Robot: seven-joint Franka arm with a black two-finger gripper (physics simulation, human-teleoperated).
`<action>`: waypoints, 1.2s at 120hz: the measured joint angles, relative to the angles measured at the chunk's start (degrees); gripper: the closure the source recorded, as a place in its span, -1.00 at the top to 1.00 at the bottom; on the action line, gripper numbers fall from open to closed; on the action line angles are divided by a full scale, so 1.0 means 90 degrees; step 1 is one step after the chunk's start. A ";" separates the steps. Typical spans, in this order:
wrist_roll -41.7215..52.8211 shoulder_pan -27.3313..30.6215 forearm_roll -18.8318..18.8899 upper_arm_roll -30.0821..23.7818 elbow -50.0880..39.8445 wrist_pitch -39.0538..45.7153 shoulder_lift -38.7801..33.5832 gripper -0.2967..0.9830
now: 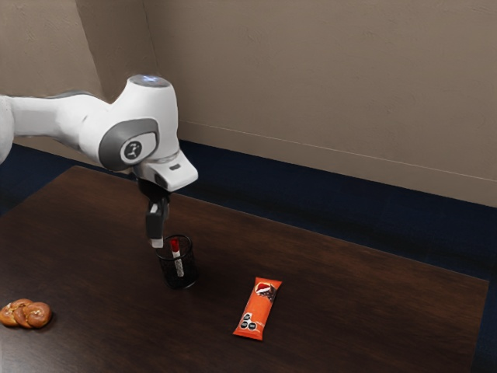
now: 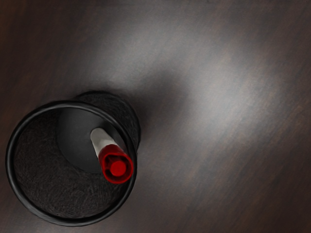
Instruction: Take the marker out of the pen holder and place it to the left of the pen holder.
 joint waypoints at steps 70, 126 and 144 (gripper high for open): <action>0.0122 0.0159 -0.0139 0.0000 0.0151 0.0903 0.0925 0.53; 0.0150 0.0313 -0.0115 0.0004 0.0168 0.0942 0.0875 -0.59; 0.0204 0.0568 -0.0102 -0.0033 0.0460 0.0721 0.0219 -0.65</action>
